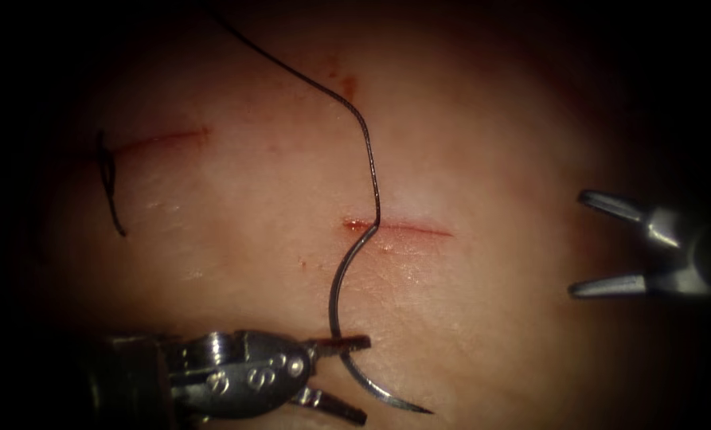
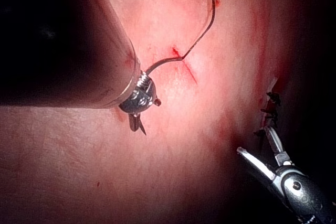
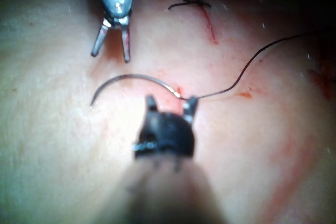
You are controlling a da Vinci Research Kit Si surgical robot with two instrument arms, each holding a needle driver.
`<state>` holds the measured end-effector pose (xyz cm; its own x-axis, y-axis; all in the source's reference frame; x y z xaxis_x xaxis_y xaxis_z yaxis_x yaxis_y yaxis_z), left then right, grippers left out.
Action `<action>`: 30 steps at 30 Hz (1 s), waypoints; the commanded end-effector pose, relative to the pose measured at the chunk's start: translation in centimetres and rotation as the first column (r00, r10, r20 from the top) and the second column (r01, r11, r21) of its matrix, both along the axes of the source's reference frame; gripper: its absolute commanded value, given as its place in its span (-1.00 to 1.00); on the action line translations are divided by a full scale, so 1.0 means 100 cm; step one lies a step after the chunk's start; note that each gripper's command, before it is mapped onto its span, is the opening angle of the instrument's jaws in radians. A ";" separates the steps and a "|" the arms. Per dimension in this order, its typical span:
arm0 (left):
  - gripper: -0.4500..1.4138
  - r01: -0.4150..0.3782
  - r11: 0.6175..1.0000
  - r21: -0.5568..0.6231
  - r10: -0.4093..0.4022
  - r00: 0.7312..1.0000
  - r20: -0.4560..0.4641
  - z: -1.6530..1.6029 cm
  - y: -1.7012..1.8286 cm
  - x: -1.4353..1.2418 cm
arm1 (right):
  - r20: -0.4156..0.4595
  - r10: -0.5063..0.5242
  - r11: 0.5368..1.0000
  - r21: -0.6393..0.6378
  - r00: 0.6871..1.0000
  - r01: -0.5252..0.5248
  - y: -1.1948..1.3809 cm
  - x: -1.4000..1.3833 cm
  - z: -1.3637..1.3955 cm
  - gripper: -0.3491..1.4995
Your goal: Wound Closure
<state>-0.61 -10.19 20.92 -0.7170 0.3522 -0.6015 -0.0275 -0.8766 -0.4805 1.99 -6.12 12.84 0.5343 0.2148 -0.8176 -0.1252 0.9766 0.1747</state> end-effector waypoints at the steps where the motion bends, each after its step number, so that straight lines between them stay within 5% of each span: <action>1: 0.22 -0.008 1.000 0.004 0.008 1.000 -0.005 0.0008 -0.0007 -0.0008 | -0.002 -0.002 1.000 0.001 1.000 0.002 -0.0004 0.0007 0.0006 0.49; 21: 0.20 -0.130 0.992 -0.003 0.128 0.982 -0.135 0.0079 -0.0036 -0.0048 | 0.017 -0.010 1.000 0.000 1.000 0.010 -0.0007 0.0010 0.0011 0.46; 24: -0.07 -0.140 0.990 -0.023 0.135 0.978 -0.158 0.0083 -0.0036 -0.0048 | 0.017 -0.010 1.000 0.000 1.000 0.010 -0.0007 0.0010 0.0011 0.46; 27: -1.00 -0.143 0.989 -0.045 0.134 0.977 -0.167 0.0080 -0.0035 -0.0044 | 0.017 -0.011 1.000 0.001 1.000 0.011 -0.0007 0.0010 0.0011 0.44; 30: -1.00 -0.153 0.986 -0.066 0.140 0.975 -0.172 0.0079 -0.0034 -0.0041 | 0.017 -0.011 1.000 0.001 1.000 0.011 -0.0007 0.0010 0.0010 0.44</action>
